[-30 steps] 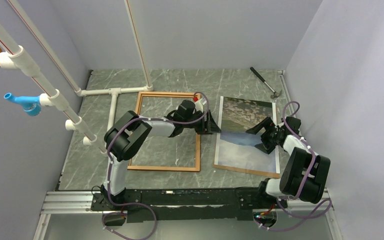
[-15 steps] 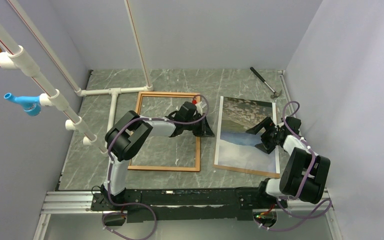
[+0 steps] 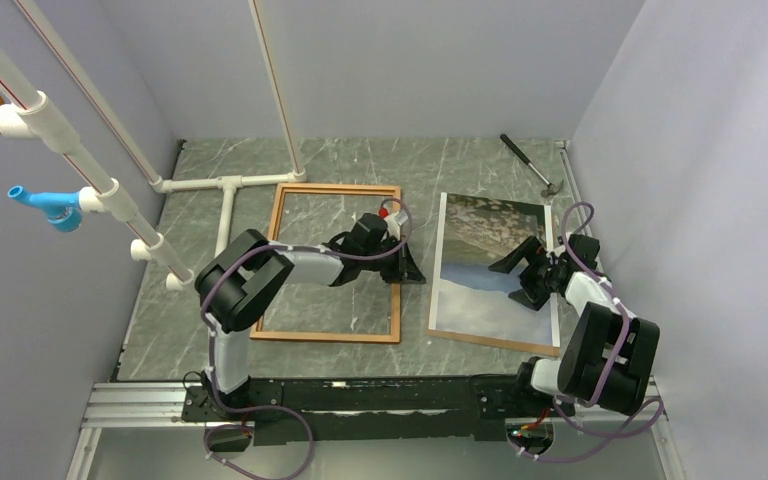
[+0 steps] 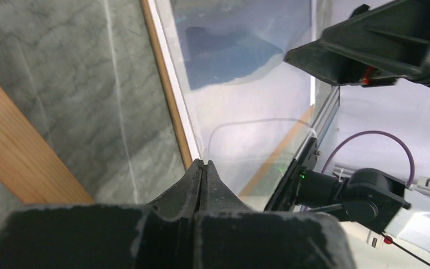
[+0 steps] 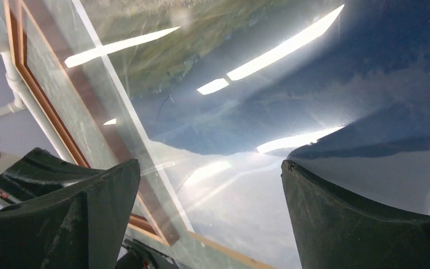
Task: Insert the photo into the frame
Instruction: Pick up the photo frame item at the center of the board.
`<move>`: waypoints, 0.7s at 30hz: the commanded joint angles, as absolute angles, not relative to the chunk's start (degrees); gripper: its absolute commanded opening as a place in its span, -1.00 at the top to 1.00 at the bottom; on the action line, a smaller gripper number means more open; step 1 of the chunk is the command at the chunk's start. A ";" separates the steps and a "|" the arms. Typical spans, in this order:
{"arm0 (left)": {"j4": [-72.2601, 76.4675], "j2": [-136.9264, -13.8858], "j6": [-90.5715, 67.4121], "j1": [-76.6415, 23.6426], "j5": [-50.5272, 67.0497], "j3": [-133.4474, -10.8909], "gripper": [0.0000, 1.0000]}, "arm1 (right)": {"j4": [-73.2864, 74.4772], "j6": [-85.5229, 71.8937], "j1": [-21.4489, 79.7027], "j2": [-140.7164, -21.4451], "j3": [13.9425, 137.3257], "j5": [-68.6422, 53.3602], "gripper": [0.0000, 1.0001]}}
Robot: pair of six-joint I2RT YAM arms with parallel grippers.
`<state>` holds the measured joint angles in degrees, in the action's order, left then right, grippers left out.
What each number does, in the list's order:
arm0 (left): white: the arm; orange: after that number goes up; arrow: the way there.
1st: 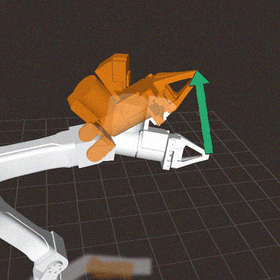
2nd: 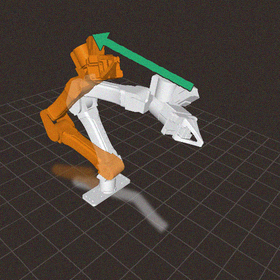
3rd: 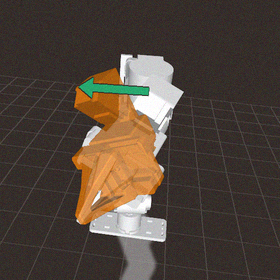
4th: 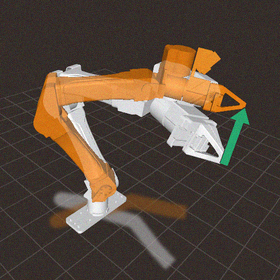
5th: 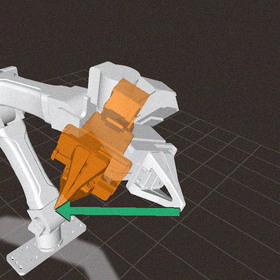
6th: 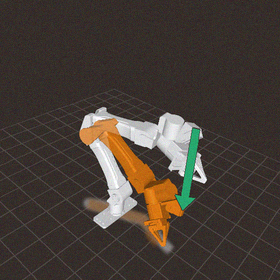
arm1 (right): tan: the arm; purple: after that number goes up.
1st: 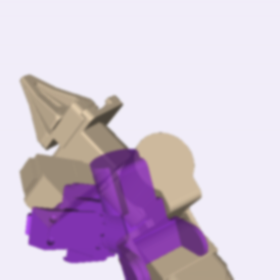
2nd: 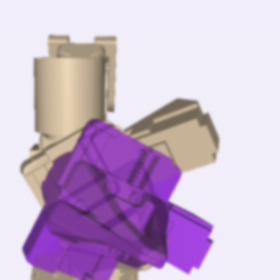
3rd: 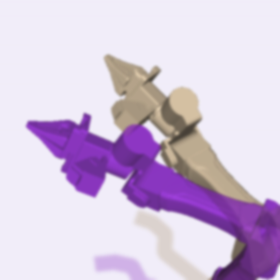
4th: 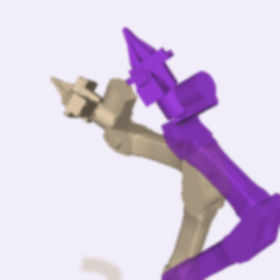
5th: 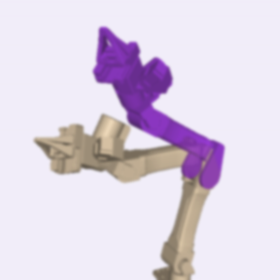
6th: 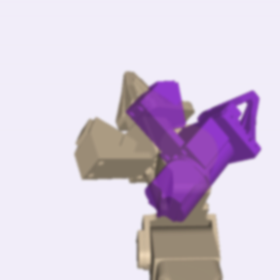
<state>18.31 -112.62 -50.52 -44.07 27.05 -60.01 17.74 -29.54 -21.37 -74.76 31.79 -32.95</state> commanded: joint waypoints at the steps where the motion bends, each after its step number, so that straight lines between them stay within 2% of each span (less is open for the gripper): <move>1: 23.29 -104.83 -50.99 -43.47 25.36 -56.42 1.00 | 23.04 -27.65 -20.13 -72.90 31.03 -33.19 -0.99; 12: 19.04 -95.61 -48.14 -40.48 23.82 -50.37 1.00 | 23.74 -29.10 -17.97 -66.80 33.61 -34.64 -0.99; 21: 18.14 -89.79 -46.84 -34.30 23.83 -41.75 1.00 | 24.01 -28.87 -15.33 -68.27 35.94 -35.29 -0.99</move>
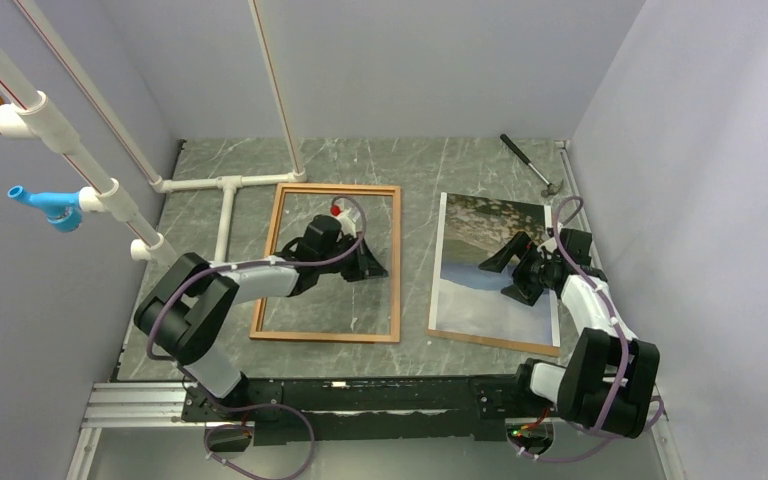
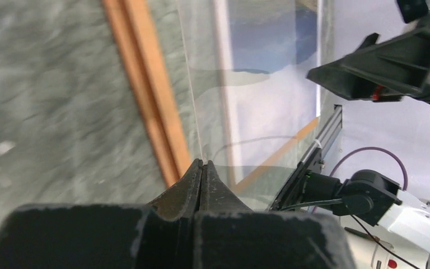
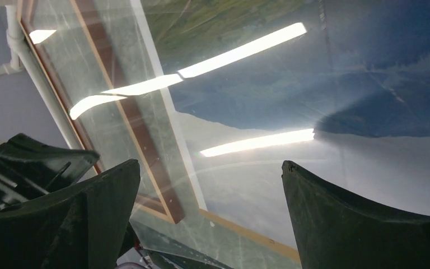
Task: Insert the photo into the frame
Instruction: Pick up the photo frame item at the center of the board.
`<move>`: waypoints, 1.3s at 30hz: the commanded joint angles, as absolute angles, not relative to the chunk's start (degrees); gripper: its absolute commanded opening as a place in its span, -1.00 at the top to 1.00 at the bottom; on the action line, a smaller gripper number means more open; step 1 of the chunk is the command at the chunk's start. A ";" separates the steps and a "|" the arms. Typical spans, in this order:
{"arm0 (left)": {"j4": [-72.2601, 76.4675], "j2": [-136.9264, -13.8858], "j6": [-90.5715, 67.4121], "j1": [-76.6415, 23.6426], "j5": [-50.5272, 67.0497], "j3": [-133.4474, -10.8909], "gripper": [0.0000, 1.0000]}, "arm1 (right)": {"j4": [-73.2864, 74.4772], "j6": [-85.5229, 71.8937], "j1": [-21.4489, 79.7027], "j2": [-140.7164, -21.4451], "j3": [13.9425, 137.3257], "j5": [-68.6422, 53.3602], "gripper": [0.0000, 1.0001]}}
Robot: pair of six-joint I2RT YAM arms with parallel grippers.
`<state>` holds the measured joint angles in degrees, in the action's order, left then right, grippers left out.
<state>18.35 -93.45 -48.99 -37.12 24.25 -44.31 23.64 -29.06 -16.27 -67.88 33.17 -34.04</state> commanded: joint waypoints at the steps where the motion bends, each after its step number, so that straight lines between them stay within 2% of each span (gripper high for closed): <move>1: 17.78 -89.07 -46.27 -33.73 23.71 -40.92 1.00 | 24.00 -28.77 -15.19 -68.42 36.07 -35.17 -0.99; 10: 13.56 -81.23 -43.57 -26.31 23.41 -32.85 1.00 | 24.68 -27.34 -13.85 -70.95 37.77 -34.56 -0.99; 14: 7.15 -77.41 -40.65 -23.18 21.09 -31.92 1.00 | 24.94 -26.70 -11.66 -72.42 38.74 -33.76 -0.99; 23: -15.10 -70.73 -32.72 -18.11 10.76 -35.72 1.00 | 20.98 -28.21 -4.36 -75.96 38.55 -34.96 -1.00; 34: -22.88 -67.61 -30.38 -15.02 6.05 -37.46 1.00 | 15.42 -31.63 4.09 -76.44 37.34 -34.49 -0.99; 36: -23.85 -66.63 -30.34 -15.03 5.79 -37.89 0.83 | 14.94 -32.01 4.89 -76.46 37.14 -34.46 -0.99; 37: -24.29 -66.07 -30.14 -15.03 5.48 -38.19 0.61 | 14.75 -32.14 5.06 -76.46 37.06 -34.38 -0.99; 38: -24.82 -65.11 -29.95 -14.99 5.31 -38.48 0.31 | 14.51 -32.14 5.37 -76.41 37.03 -34.29 -0.99; 39: -25.45 -64.33 -29.68 -15.02 5.04 -38.82 -0.12 | 14.34 -32.18 5.70 -76.52 36.94 -34.23 -0.99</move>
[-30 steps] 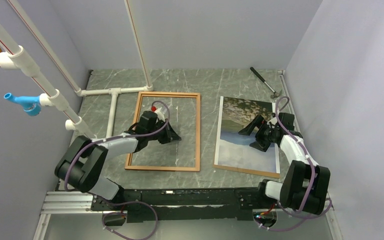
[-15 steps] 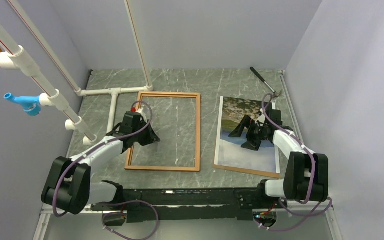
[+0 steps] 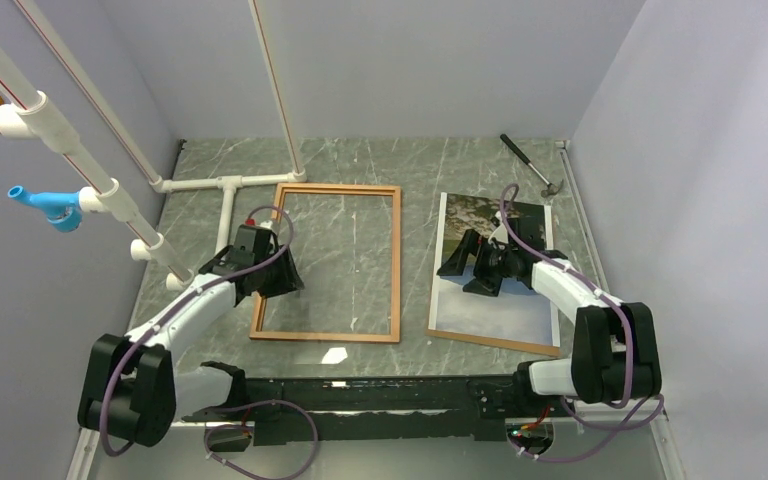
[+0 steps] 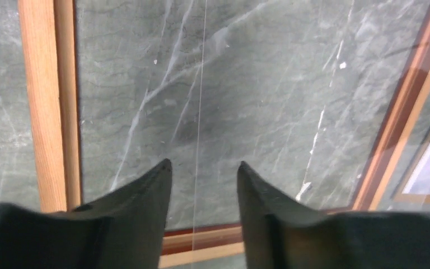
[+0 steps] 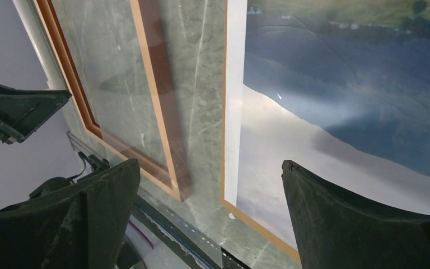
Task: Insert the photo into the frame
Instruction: Pick up the photo frame item at the center of the board.
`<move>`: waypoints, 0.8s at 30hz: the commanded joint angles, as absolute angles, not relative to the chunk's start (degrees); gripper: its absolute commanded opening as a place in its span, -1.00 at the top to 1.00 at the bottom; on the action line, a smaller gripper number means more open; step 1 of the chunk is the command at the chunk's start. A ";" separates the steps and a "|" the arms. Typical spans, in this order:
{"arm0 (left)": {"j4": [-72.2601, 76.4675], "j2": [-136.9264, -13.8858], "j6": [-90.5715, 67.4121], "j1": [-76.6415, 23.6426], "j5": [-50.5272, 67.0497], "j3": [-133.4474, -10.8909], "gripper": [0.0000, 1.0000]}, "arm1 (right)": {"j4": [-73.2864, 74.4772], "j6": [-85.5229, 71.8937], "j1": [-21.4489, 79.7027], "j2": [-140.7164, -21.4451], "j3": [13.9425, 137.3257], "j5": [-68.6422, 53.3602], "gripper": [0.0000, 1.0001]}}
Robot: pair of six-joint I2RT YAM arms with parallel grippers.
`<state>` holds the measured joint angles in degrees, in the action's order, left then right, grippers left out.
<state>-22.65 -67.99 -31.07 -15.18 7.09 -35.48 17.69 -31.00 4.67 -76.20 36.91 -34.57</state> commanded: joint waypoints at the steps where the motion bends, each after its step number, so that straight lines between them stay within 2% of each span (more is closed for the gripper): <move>1: -26.18 -63.46 -29.63 -15.03 4.78 -39.30 -0.43 | 14.33 -32.23 5.88 -76.69 36.98 -34.07 -0.99; 2: -26.78 -62.60 -29.56 -15.03 4.56 -39.79 -0.64 | 14.08 -32.25 6.03 -76.90 37.07 -34.09 -0.99; 5: -27.45 -59.60 -29.29 -14.96 5.99 -40.29 -0.80 | 12.46 -32.35 6.28 -78.16 36.85 -35.27 -0.99; 11: -25.05 -53.48 -29.11 -15.05 14.87 -38.82 -0.82 | 8.45 -32.09 6.88 -84.18 38.18 -41.17 -0.95; 18: -17.52 -45.74 -30.03 -15.10 30.93 -36.05 -0.81 | 5.01 -30.79 8.13 -92.92 41.07 -49.96 -0.76; 24: -15.47 -40.61 -30.92 -15.20 38.41 -36.21 -0.82 | -1.34 -31.61 9.40 -98.54 42.69 -56.77 -0.60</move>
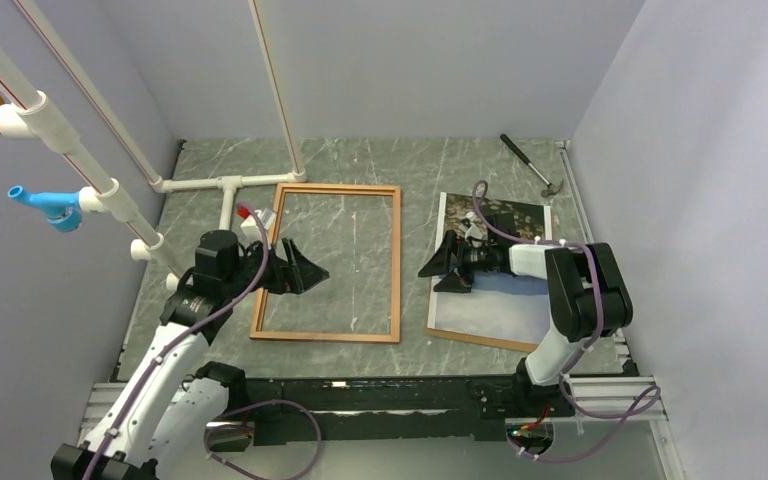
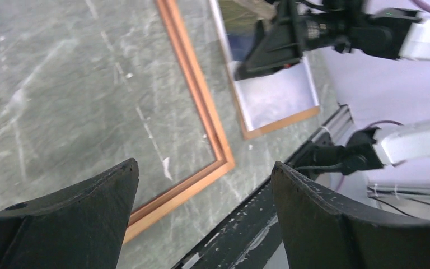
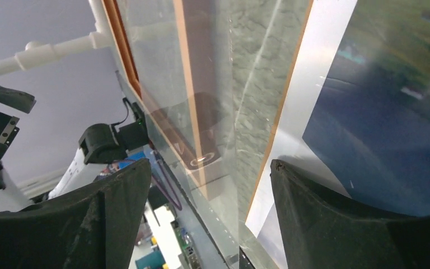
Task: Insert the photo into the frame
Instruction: Pick up the photo frame item at the center of the board.
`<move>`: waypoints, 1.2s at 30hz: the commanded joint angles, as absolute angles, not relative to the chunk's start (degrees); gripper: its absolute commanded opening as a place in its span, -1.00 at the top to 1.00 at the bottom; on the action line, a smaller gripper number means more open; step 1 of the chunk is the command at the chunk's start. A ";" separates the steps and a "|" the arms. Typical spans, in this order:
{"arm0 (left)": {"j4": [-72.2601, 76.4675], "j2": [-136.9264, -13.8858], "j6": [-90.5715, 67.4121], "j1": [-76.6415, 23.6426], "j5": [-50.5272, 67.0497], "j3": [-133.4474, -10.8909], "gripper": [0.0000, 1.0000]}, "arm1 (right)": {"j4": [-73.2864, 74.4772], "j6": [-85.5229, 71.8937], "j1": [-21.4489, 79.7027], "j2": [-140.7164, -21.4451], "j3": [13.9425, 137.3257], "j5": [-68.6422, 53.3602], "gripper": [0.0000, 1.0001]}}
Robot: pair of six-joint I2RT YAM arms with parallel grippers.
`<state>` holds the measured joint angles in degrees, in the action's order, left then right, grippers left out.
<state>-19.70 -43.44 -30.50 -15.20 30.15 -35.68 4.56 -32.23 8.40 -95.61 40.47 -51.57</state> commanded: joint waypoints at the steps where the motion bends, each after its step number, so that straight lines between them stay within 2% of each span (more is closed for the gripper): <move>1: -15.64 -40.08 -30.78 -15.15 38.84 -36.43 -0.82 | -1.49 -31.37 9.49 -99.55 43.30 -57.29 -0.56; 5: -15.18 -38.45 -31.06 -15.29 39.44 -36.35 -0.82 | -1.30 -29.97 10.01 -104.62 46.57 -60.76 -0.15; 14: -15.08 -37.60 -31.39 -15.28 39.64 -35.03 -0.81 | -10.37 -34.23 11.61 -110.20 46.45 -65.45 0.12; 17: -15.25 -37.32 -31.42 -15.29 39.52 -34.73 -0.81 | -15.11 -37.97 12.19 -110.73 45.49 -66.46 0.40; 22: -16.51 -36.56 -30.87 -15.29 38.97 -34.37 -0.81 | -20.03 -41.08 13.84 -111.87 45.27 -67.55 0.62; 27: -18.62 -35.82 -29.89 -15.29 37.67 -34.34 -0.81 | -18.77 -40.43 14.57 -111.76 45.25 -66.43 1.00; 36: -21.99 -36.05 -28.26 -15.29 34.97 -34.55 -0.80 | -9.40 -36.26 14.49 -105.04 46.73 -63.64 1.00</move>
